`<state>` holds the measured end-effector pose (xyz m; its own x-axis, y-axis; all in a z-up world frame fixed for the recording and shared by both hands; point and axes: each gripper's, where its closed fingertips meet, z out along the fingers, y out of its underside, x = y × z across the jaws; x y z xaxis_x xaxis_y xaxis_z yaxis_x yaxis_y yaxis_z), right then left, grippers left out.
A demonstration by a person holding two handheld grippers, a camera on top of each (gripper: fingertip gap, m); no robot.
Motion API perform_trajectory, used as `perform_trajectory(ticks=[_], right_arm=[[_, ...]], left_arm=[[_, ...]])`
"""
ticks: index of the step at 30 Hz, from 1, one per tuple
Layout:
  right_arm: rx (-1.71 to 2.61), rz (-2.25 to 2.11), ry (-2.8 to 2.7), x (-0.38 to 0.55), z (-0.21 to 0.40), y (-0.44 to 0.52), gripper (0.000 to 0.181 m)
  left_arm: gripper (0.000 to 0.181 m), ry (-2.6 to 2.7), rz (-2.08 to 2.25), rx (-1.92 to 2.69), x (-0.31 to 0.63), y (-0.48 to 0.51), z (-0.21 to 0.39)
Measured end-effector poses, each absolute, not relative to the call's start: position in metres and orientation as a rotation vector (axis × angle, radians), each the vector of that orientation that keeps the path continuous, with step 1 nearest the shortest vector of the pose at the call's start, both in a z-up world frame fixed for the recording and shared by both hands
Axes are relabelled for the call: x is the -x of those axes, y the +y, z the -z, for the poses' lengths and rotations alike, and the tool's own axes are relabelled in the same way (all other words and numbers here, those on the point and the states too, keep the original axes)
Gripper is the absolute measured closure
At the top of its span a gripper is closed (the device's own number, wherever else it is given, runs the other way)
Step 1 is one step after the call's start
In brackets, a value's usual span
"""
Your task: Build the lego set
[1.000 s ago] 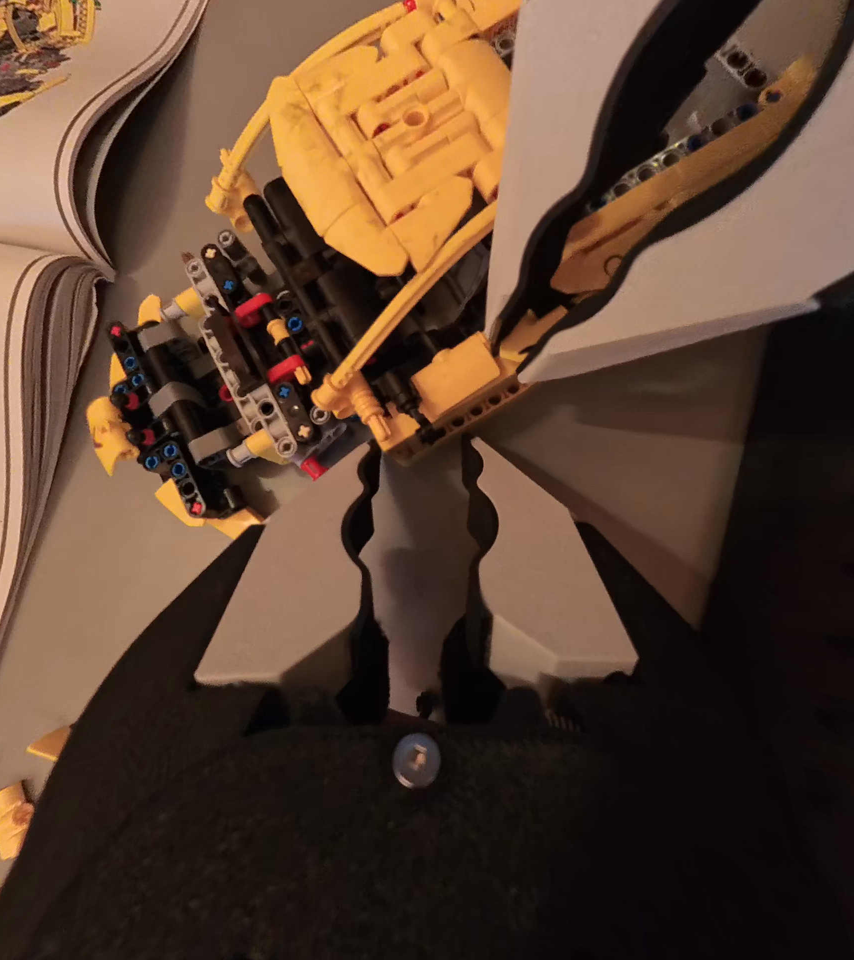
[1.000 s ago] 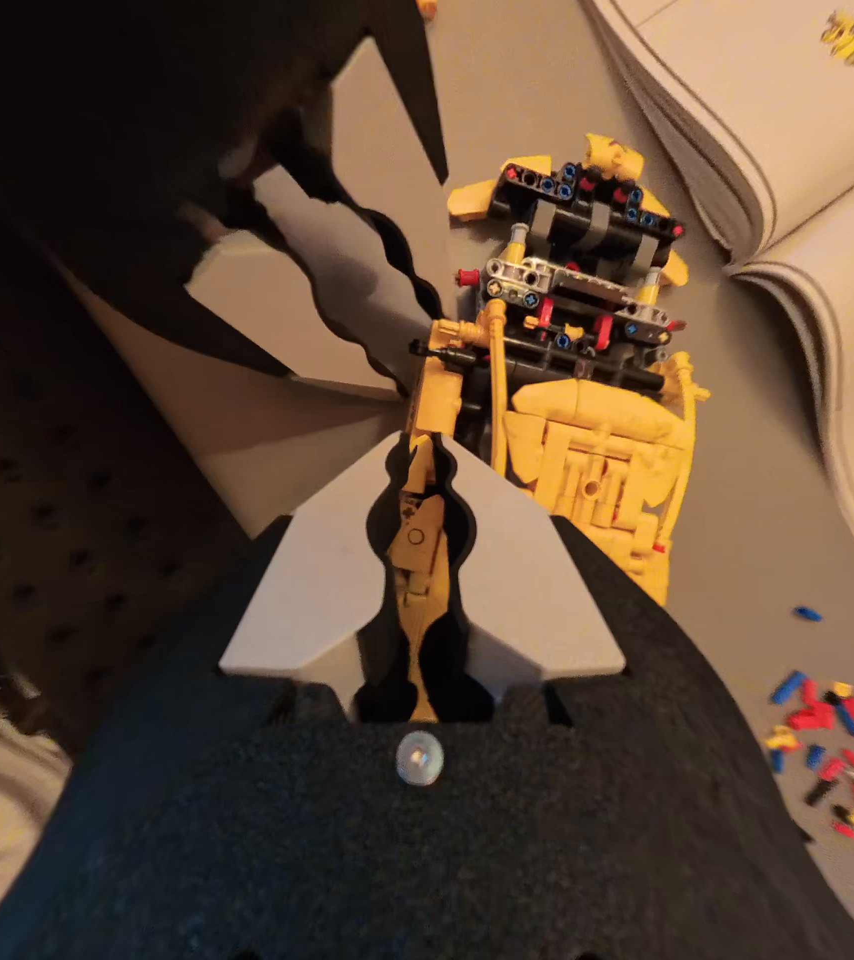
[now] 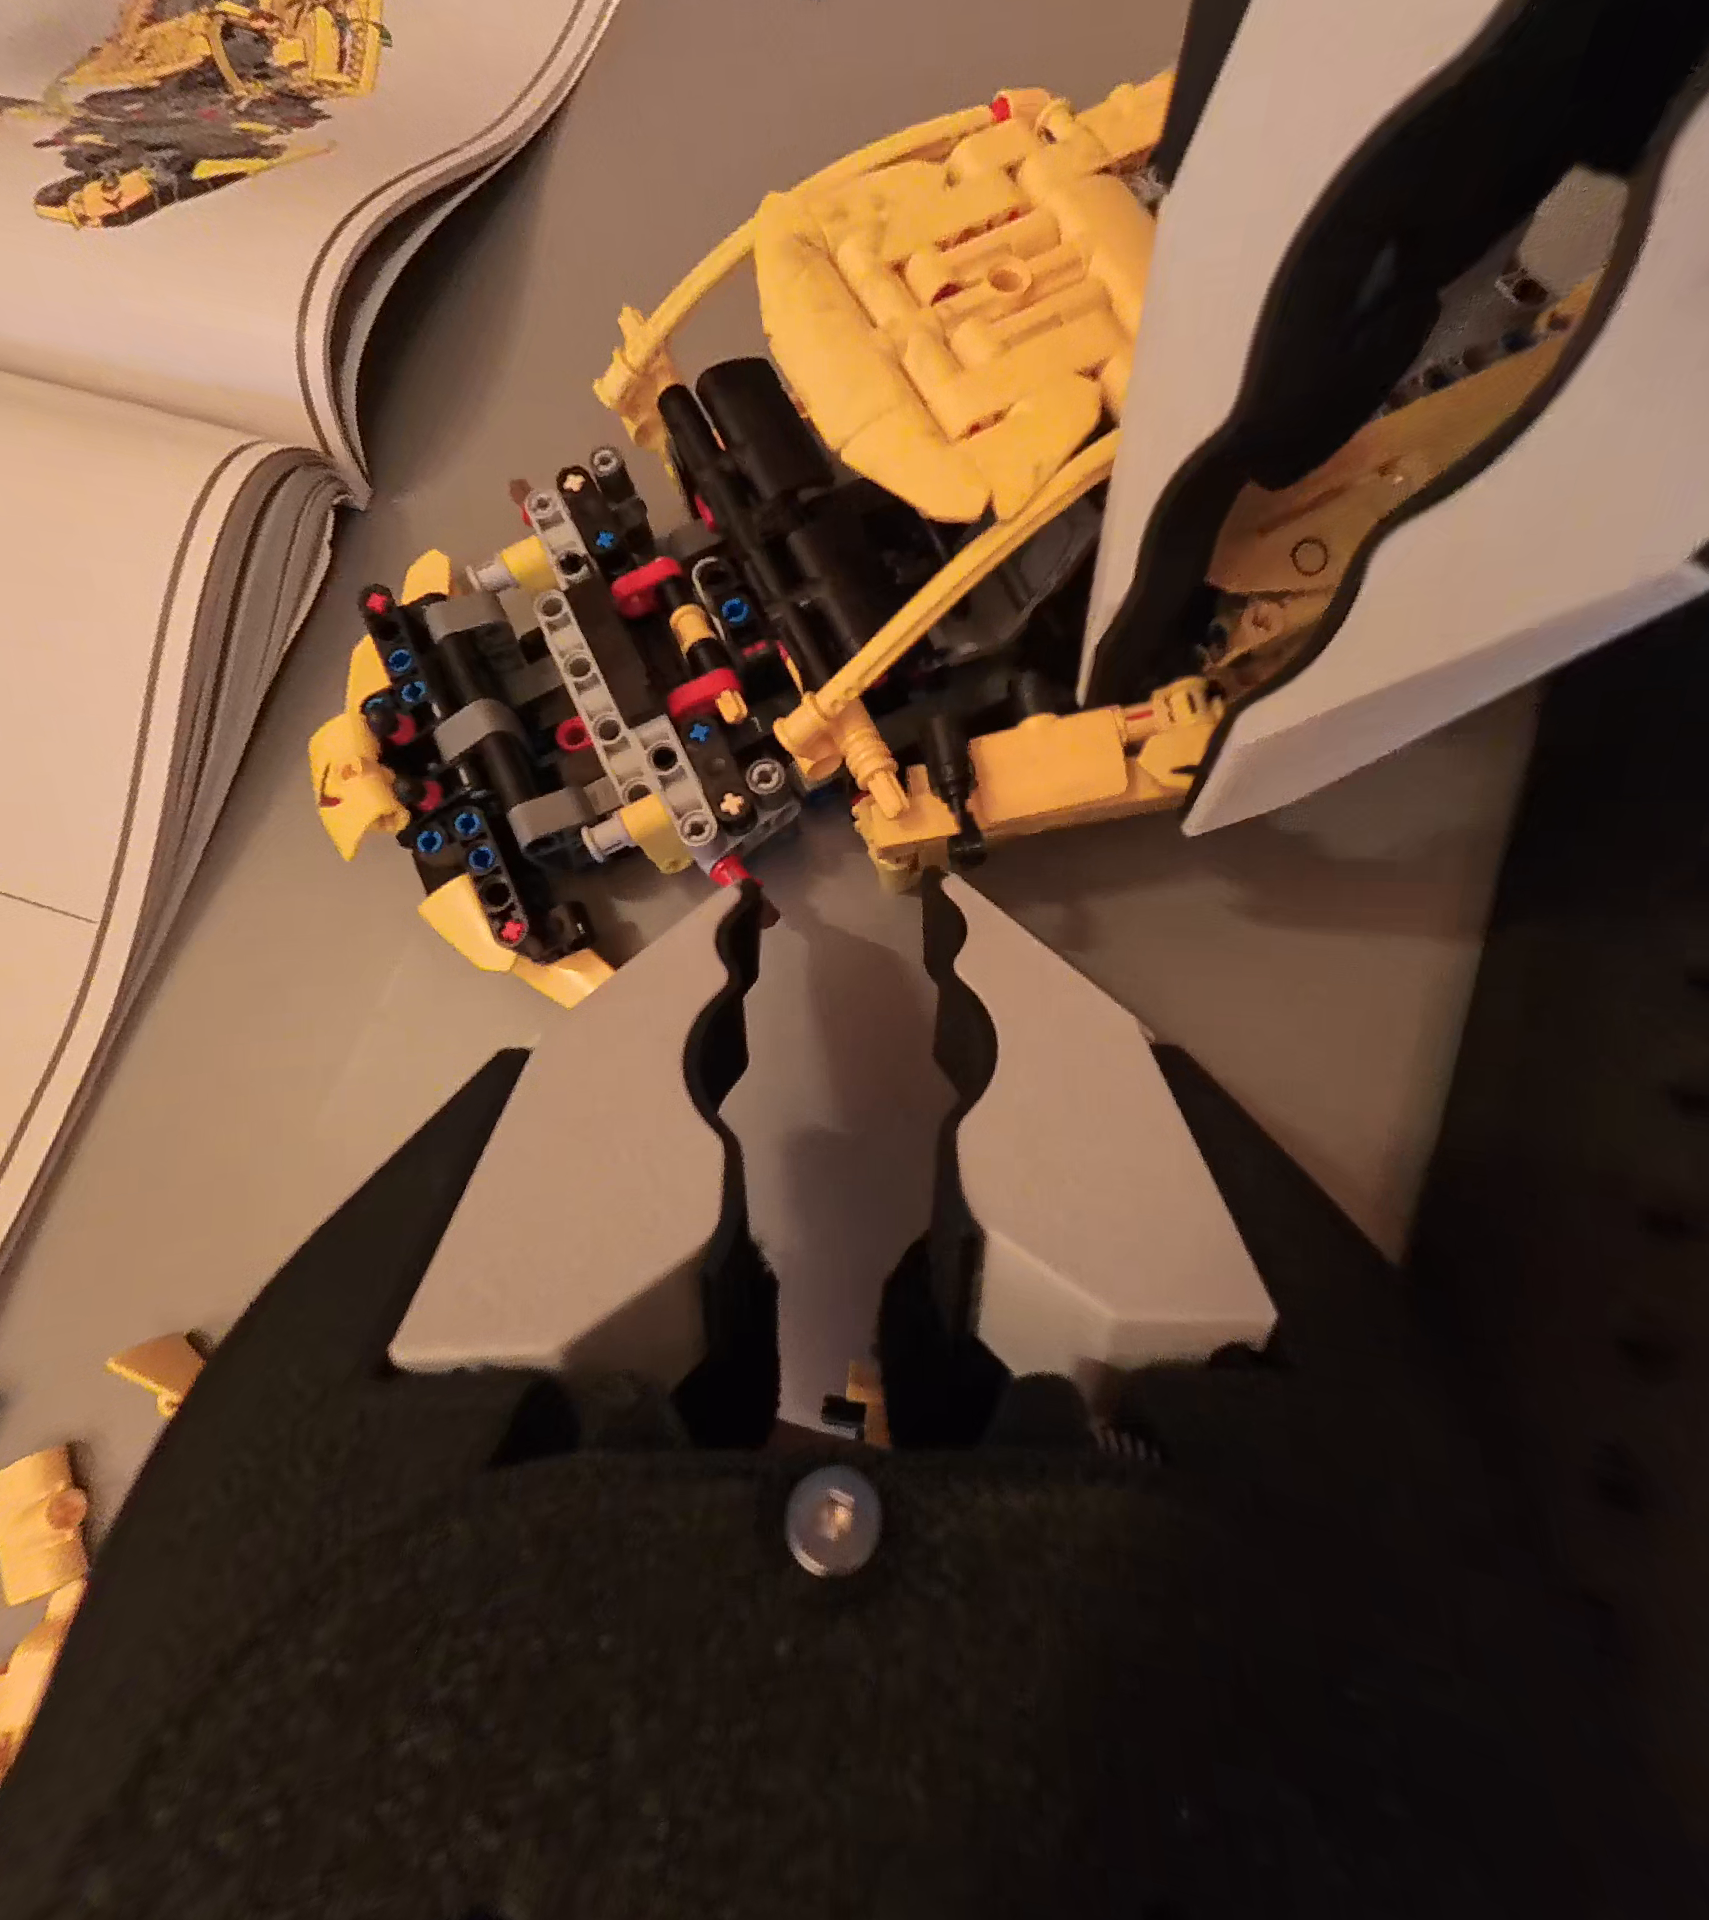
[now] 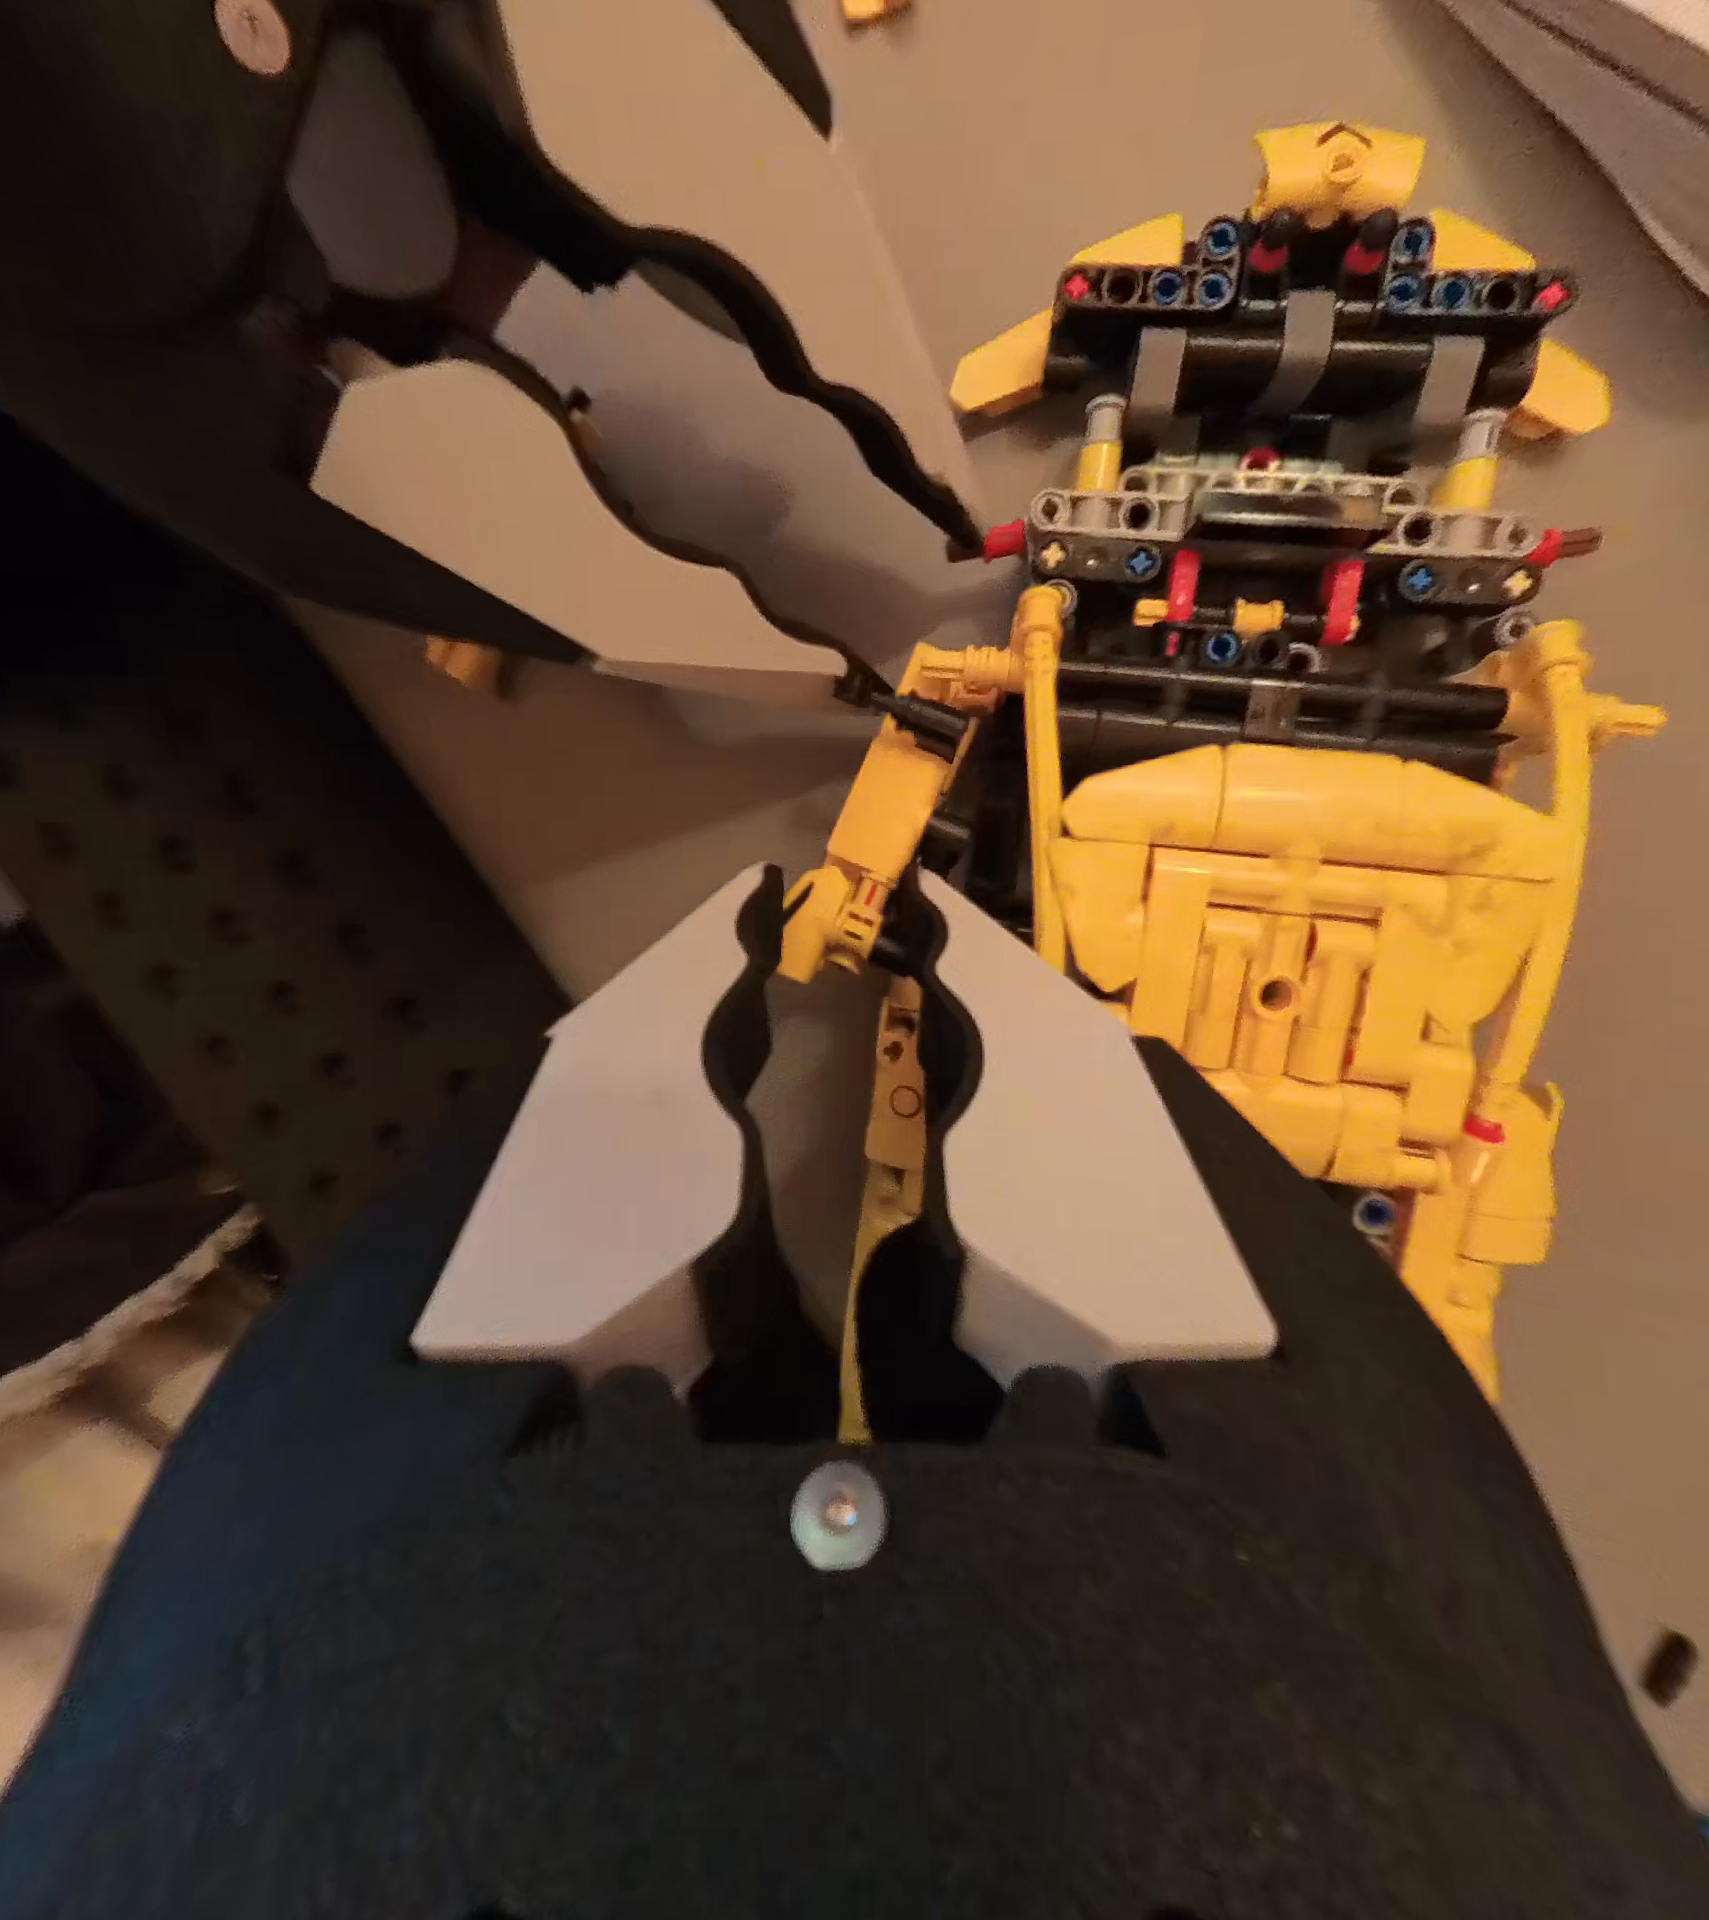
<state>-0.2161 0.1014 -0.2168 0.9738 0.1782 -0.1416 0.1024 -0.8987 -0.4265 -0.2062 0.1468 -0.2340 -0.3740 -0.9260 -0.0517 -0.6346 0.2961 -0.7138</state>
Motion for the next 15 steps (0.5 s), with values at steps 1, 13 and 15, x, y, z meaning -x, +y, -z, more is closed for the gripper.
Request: perform_trajectory(ticks=[1,13,15], right_arm=[[2.688,-0.275,-0.193,0.217,0.216,0.101,0.160],[2.495,-0.151,-0.480,0.171,0.153,0.088,0.135],[2.419,-0.131,-0.693,0.148,0.145,0.091,0.131]], left_arm=[[0.150,2.112,0.842,1.381,0.206,0.146,0.234],[0.150,2.051,0.903,1.431,0.211,0.143,0.224],[0.149,1.996,0.941,1.509,0.216,0.139,0.216]])
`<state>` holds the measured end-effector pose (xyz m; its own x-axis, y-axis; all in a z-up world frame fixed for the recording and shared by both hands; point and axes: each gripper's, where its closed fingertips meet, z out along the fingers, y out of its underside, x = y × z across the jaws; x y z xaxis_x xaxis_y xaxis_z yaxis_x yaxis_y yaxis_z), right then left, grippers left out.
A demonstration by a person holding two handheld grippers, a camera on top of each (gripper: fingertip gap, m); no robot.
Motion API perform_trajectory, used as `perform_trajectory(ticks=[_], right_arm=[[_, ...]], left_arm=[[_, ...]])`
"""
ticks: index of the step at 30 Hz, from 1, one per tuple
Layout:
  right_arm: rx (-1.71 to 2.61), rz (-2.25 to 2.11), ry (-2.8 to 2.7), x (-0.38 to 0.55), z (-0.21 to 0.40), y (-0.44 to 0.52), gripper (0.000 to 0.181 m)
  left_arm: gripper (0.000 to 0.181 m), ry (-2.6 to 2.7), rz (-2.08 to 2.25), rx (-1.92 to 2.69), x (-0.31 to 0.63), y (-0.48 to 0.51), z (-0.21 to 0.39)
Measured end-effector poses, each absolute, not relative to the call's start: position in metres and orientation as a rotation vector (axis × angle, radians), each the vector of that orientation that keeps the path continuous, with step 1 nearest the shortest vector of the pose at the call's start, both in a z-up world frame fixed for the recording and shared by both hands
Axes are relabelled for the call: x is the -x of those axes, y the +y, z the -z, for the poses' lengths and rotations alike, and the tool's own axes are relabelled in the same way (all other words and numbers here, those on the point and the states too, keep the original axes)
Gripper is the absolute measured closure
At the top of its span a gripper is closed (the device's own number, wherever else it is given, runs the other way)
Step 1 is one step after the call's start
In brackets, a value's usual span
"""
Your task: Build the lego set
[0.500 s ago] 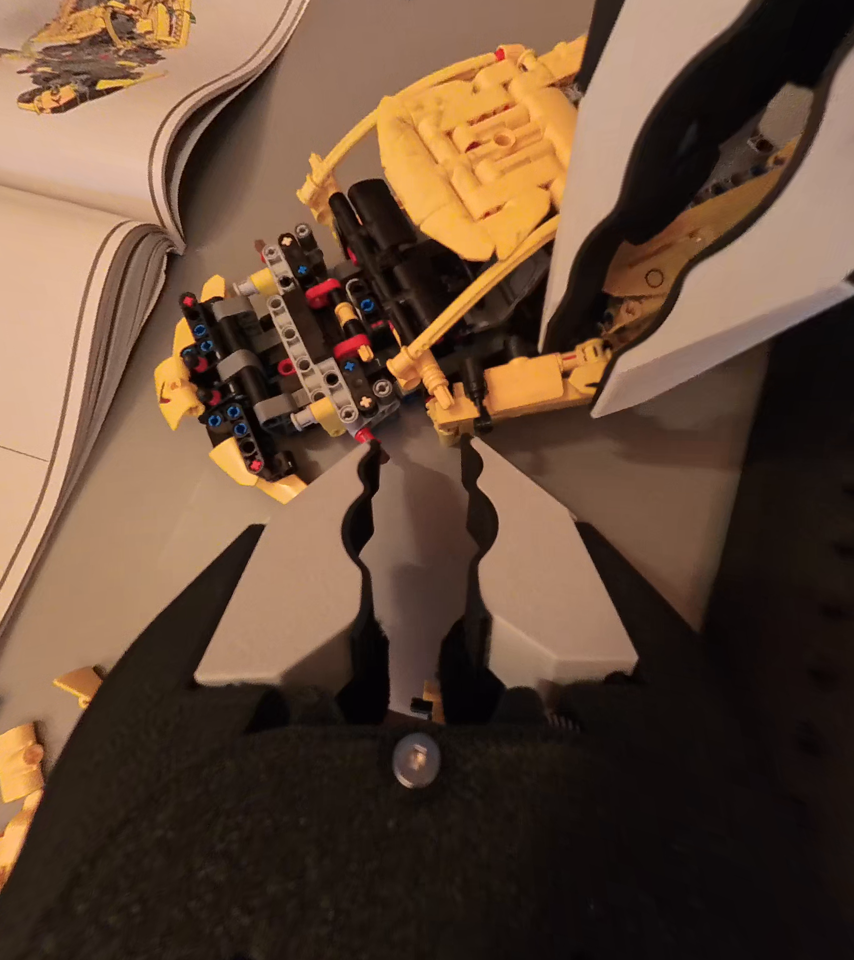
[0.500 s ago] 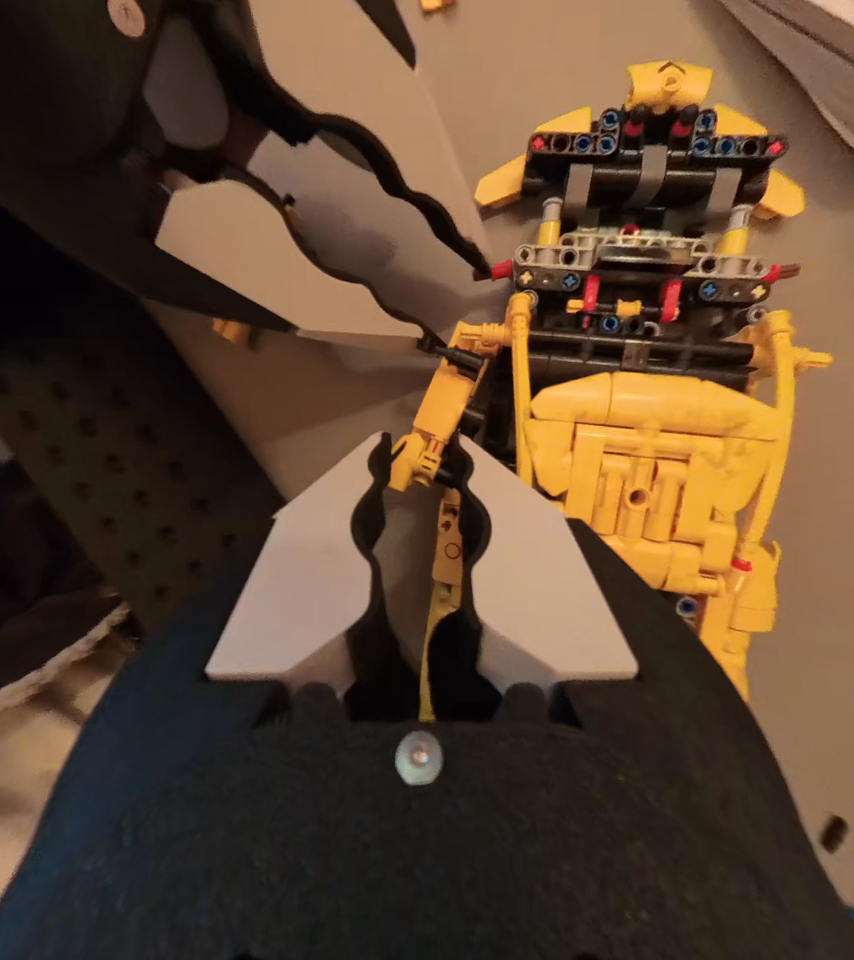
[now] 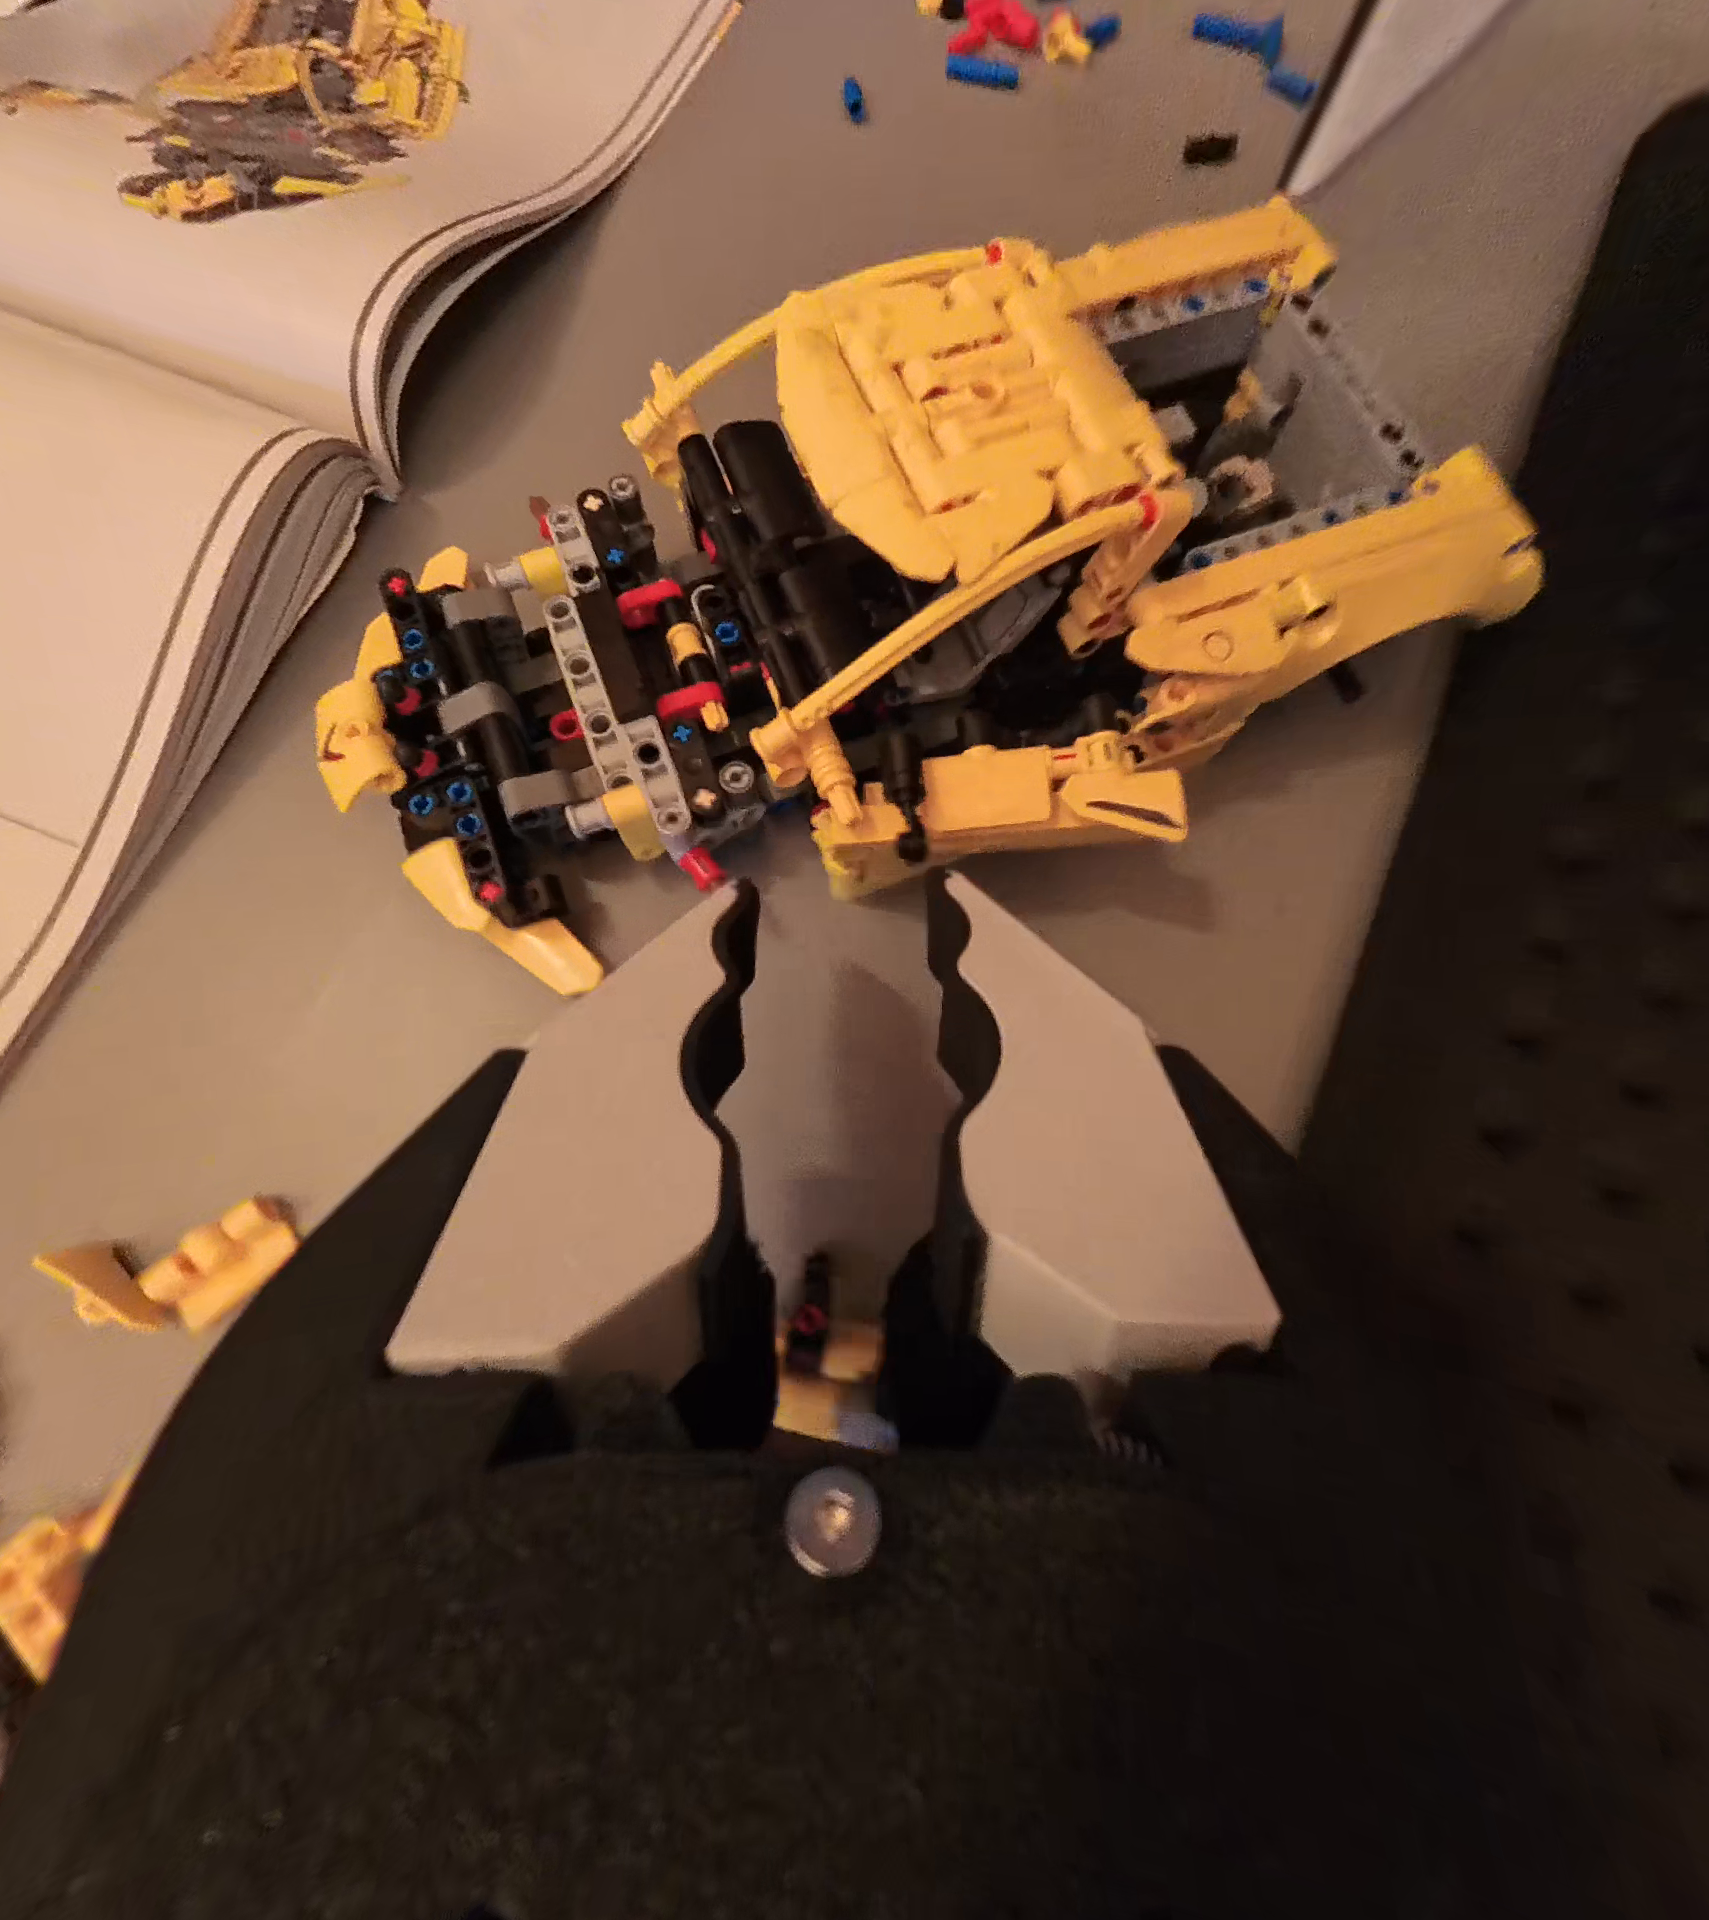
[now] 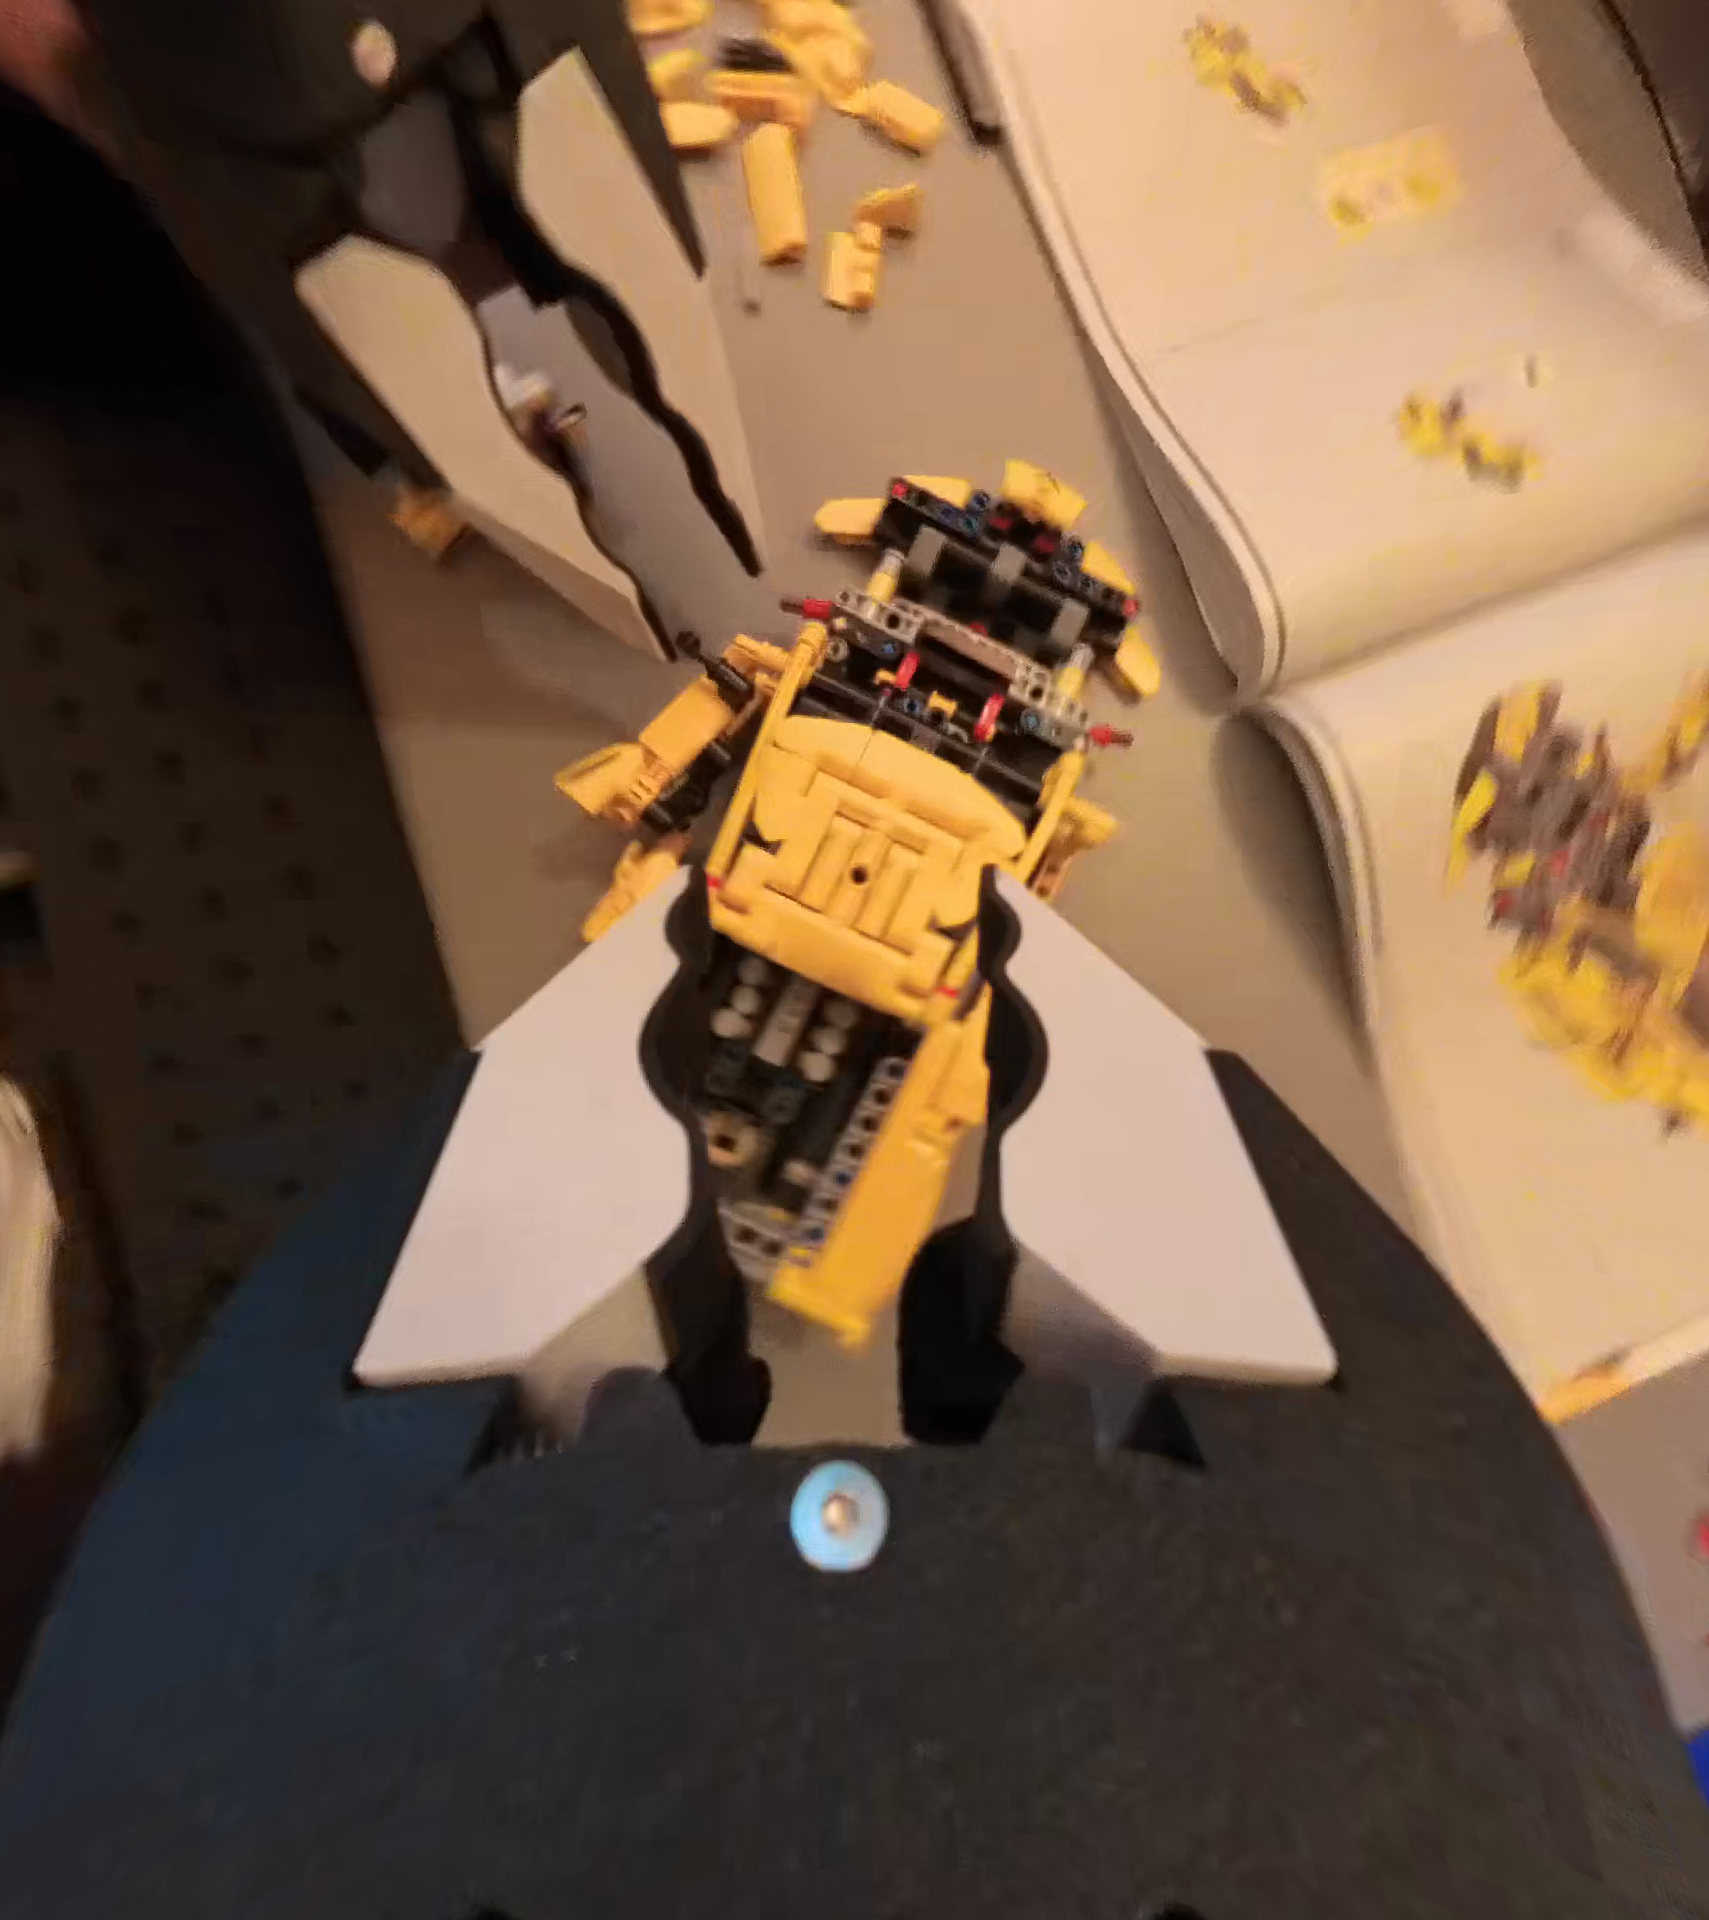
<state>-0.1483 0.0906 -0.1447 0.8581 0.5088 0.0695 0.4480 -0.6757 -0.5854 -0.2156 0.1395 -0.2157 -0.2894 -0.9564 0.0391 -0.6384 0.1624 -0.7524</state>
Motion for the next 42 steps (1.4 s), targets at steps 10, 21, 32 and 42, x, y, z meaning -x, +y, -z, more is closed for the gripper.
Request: perform_trajectory(ticks=[10,21,32,42], right_arm=[[2.153,-0.342,-1.677,0.134,0.203,0.102,0.090],[2.243,-0.393,-1.604,0.134,0.207,0.101,0.112],[2.699,-0.131,-0.663,0.115,0.207,0.072,0.111],[2.787,-0.034,0.055,0.111,0.207,0.071,0.111]], left_arm=[[0.126,1.342,1.329,2.176,0.218,0.031,0.200],[0.122,1.281,1.203,2.305,0.192,0.022,0.218],[0.085,1.461,0.789,1.987,0.204,0.026,0.206],[0.055,1.528,0.672,1.985,0.198,0.053,0.228]])
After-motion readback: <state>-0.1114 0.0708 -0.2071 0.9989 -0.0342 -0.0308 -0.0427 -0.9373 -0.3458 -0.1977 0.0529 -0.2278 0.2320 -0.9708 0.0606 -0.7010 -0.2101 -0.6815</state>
